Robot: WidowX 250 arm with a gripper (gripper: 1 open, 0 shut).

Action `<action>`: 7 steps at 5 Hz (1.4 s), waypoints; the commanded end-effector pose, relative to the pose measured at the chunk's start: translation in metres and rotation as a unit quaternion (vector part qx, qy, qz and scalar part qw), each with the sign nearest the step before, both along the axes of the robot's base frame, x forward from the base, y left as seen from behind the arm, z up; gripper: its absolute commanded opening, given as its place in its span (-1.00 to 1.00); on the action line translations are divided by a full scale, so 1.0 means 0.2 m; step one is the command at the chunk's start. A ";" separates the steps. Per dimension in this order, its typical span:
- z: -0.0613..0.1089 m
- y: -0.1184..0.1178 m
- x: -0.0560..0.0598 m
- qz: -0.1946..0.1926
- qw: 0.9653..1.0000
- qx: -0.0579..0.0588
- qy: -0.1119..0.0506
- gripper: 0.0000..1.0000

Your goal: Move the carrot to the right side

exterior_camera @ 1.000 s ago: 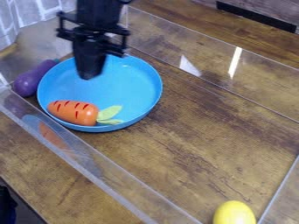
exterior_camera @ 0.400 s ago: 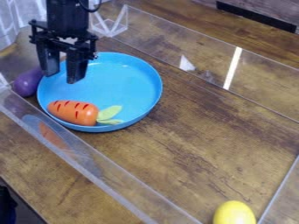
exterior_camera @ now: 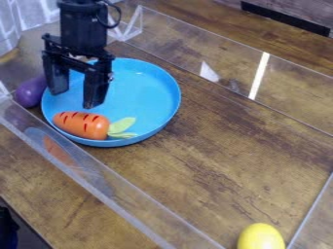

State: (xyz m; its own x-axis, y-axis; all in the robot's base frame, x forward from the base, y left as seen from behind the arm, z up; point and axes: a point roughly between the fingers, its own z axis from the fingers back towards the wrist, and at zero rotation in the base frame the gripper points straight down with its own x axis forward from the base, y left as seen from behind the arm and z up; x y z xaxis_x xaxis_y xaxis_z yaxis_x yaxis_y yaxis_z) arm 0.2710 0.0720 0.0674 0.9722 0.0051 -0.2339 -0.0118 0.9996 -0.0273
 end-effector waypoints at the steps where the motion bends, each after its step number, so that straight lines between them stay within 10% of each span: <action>1: -0.02 0.02 0.08 -0.060 0.998 0.003 -0.022 1.00; 3: -0.21 0.05 0.18 -0.147 0.989 0.003 -0.030 1.00; 7: -0.21 0.16 0.27 -0.134 0.990 0.020 -0.028 1.00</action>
